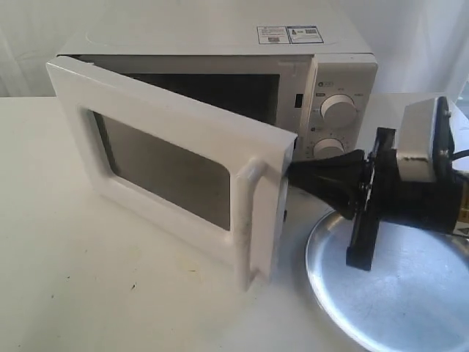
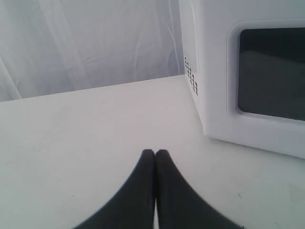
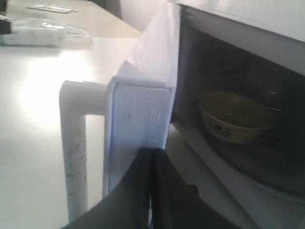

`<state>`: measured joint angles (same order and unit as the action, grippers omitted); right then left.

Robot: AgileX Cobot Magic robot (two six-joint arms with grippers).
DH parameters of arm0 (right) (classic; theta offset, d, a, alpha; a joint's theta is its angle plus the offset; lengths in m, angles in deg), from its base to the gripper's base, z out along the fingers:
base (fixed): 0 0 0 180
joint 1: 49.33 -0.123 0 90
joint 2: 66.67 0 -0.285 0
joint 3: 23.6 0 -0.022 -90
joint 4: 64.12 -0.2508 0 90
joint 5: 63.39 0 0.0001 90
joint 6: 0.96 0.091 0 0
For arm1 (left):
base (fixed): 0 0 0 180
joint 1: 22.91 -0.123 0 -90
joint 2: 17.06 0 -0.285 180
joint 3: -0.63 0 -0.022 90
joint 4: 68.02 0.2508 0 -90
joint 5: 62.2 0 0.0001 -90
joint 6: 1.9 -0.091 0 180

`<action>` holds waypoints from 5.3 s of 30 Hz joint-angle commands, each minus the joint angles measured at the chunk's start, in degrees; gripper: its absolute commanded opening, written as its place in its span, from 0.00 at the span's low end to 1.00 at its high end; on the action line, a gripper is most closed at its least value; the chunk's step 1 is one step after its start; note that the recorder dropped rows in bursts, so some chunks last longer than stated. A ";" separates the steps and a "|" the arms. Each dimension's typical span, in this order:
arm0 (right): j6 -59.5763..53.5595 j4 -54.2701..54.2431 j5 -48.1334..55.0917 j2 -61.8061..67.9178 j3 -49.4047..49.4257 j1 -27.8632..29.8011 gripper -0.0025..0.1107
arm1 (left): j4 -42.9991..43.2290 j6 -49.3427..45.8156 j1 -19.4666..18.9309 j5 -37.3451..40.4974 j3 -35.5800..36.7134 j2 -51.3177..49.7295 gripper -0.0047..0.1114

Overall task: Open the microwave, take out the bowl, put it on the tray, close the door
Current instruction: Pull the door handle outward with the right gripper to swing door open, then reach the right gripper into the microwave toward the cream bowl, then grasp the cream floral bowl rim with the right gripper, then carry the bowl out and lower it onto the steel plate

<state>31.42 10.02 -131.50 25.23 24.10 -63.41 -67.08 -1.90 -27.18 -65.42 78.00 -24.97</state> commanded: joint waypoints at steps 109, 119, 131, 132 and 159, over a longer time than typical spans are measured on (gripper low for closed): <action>-29.11 -30.49 66.29 42.39 -59.21 -35.15 0.02 | -0.44 0.00 0.07 -0.22 -0.16 0.12 0.04; -20.94 -30.63 70.66 33.34 -53.52 -37.56 0.02 | -0.44 0.00 0.07 -0.22 -0.16 0.12 0.04; 1.17 -32.38 85.80 -5.07 -17.77 -40.17 0.02 | -0.44 0.00 0.07 -0.22 -0.16 0.12 0.04; 2.28 -32.38 87.91 -7.56 -15.10 -40.17 0.02 | -0.44 0.00 0.07 -0.22 -0.16 0.12 0.04; 58.21 10.35 96.25 -9.49 11.49 -40.07 0.02 | -0.44 0.00 0.07 -0.22 -0.16 0.12 0.04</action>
<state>88.99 19.24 -35.87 15.12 35.00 -103.59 -67.08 -1.90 -27.18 -65.42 78.00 -24.97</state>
